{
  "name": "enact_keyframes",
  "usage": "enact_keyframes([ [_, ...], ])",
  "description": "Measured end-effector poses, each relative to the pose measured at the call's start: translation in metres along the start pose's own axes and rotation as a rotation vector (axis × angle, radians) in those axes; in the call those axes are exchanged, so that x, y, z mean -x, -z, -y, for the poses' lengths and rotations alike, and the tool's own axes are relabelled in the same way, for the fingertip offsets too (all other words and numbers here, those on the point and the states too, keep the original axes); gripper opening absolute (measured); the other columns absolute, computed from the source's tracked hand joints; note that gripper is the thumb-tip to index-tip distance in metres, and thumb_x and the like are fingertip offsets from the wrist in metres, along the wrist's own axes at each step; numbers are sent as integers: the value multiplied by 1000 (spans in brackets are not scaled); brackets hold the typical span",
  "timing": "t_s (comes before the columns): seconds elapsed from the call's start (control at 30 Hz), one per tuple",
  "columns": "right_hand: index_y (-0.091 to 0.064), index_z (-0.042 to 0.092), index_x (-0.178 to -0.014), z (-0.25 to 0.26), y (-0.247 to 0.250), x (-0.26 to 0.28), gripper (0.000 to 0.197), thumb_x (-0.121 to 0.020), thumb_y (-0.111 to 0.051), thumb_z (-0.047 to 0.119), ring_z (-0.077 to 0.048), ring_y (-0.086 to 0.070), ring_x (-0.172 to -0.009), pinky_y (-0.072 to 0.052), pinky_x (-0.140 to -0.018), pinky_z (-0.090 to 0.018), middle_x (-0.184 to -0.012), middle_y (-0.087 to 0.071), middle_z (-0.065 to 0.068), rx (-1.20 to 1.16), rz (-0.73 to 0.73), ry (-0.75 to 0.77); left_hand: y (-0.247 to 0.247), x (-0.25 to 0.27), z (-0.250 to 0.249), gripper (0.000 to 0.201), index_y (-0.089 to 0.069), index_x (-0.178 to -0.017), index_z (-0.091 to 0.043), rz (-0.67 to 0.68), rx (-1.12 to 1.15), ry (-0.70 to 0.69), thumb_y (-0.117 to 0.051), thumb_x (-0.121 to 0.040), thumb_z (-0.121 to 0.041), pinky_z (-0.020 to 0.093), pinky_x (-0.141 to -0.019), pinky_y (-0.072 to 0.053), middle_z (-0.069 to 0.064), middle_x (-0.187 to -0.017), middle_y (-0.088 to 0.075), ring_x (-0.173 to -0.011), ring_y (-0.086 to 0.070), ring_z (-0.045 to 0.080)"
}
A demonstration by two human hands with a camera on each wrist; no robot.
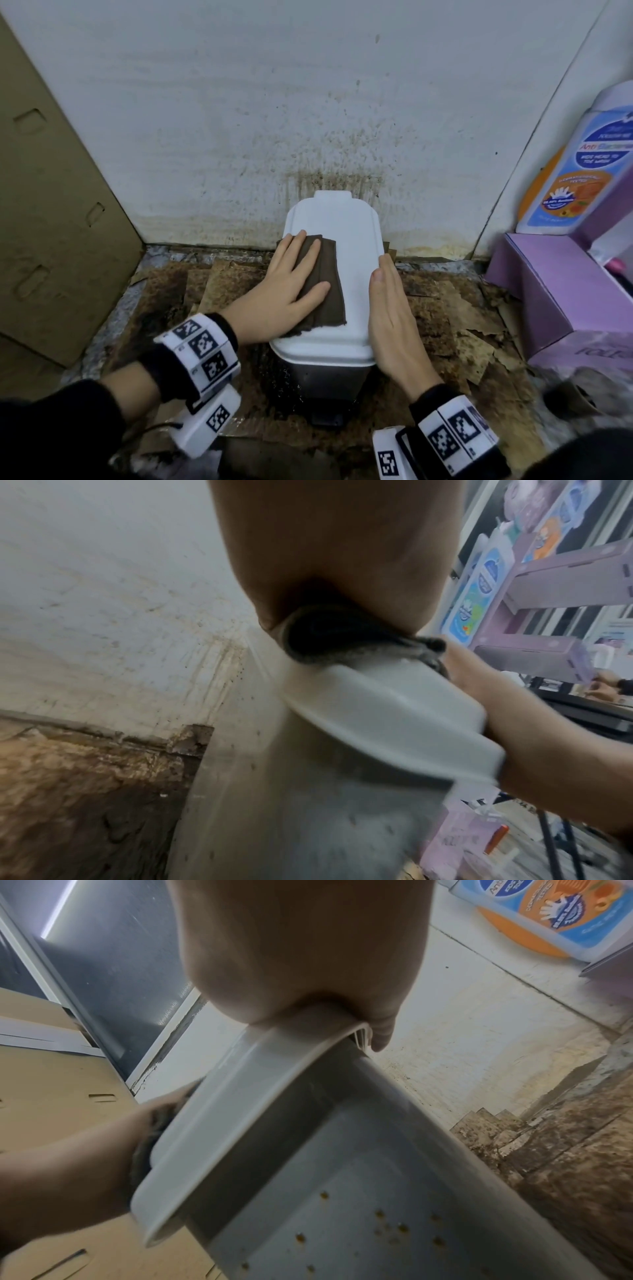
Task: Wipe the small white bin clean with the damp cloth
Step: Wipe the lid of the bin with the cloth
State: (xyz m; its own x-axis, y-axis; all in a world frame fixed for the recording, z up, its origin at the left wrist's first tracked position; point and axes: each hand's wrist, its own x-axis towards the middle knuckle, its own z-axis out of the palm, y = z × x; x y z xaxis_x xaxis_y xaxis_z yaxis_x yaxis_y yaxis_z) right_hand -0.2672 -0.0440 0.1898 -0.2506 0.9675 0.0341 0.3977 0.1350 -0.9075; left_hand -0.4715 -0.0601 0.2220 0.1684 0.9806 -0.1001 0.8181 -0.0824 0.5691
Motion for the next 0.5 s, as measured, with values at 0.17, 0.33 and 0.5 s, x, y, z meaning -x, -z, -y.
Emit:
enact_keyframes([
  [0.17,-4,36,-166,1,1,1,74,-101,-19,67,15,2,-153,-2,-131,-29,-170,0,29,-20,12,-12,25,-48,17,78,12,-161,-33,87,-54,12,-33,-103,-59,40,-125,6,-14,-164,31,-149,31,7],
  [0.33,-3,36,-166,-1,2,-1,74,-100,-19,68,17,2,-152,-2,-131,-28,-169,0,31,-32,20,-17,39,-88,22,78,13,-161,-27,83,-136,45,-30,-104,-58,46,-126,5,-5,-167,26,-152,27,16],
  [0.5,-5,35,-166,1,3,-1,76,-99,-17,68,16,1,-152,-2,-130,-25,-169,-2,30,-43,22,-26,47,-110,24,77,12,-161,-27,68,-177,82,-30,-104,-58,49,-126,1,-2,-168,22,-155,21,20],
])
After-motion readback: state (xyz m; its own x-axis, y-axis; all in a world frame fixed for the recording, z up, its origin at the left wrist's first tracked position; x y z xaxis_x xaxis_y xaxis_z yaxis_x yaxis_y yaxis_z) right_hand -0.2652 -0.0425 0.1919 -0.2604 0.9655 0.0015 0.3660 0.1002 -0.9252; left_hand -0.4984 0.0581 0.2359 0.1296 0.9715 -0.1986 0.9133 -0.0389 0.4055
